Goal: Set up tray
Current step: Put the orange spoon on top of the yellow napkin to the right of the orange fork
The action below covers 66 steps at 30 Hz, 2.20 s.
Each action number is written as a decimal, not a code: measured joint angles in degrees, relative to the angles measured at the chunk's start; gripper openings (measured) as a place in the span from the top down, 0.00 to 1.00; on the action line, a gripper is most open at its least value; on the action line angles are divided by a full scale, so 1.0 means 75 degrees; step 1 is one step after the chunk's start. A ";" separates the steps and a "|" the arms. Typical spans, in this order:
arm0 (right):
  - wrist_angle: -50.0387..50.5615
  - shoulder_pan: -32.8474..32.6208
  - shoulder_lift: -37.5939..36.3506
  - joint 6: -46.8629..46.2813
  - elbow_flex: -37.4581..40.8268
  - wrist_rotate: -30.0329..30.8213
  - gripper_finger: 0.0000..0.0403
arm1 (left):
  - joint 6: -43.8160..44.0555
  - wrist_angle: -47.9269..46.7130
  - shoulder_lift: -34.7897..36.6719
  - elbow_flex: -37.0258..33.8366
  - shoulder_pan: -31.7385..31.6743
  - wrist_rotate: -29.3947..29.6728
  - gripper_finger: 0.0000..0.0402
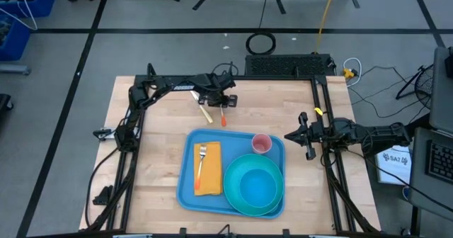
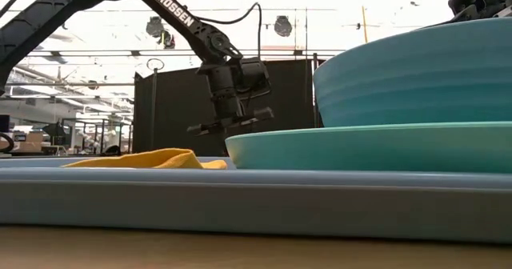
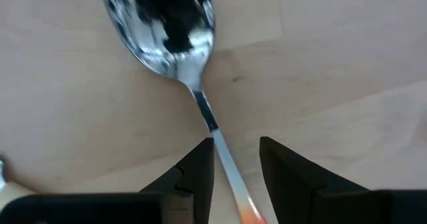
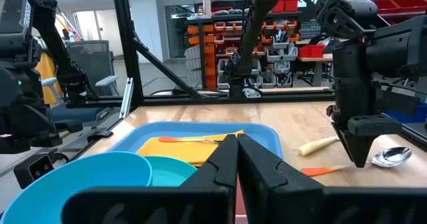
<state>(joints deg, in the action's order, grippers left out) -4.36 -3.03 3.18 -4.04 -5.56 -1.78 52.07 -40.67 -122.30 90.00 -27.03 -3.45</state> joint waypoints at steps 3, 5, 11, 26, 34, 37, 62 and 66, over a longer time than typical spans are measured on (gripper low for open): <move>0.0003 0.0000 0.0000 -0.0002 0.0000 0.0000 0.99 | 0.0074 -0.0050 0.0000 0.0000 -0.0017 0.0147 0.69; 0.0003 0.0000 0.0000 -0.0002 0.0000 0.0000 0.99 | 0.0120 -0.0126 0.0000 0.0000 -0.0044 0.0147 0.69; -0.0003 0.0000 0.0000 -0.0104 0.0000 -0.0003 0.99 | 0.0307 -0.0340 0.0000 0.0000 -0.0050 0.0295 0.69; -0.0017 -0.0006 0.0003 -0.0113 0.0000 -0.0006 0.99 | 0.0373 -0.0296 -0.0566 0.0045 0.0079 0.0302 0.69; -0.0015 -0.0006 0.0003 -0.0117 0.0000 -0.0043 0.99 | -0.0335 -0.0607 -0.0437 0.0009 0.0079 0.0110 0.94; -0.0015 -0.0006 0.0003 -0.0116 0.0000 -0.0187 0.99 | -0.0479 -0.0795 -0.0414 0.0013 0.0135 0.0328 0.97; -0.0012 -0.0006 0.0005 -0.0116 -0.0003 -0.0184 0.99 | 0.1315 -0.1229 0.2194 -0.0079 0.3680 0.2581 0.98; -0.0012 -0.0006 0.0012 -0.0119 -0.0003 -0.0193 0.99 | 0.3057 -0.1381 0.2191 -0.0311 0.4868 0.3221 0.98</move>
<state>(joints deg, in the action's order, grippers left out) -4.45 -3.07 3.27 -4.93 -5.58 -3.22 75.00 -51.03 -105.87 87.67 9.48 20.71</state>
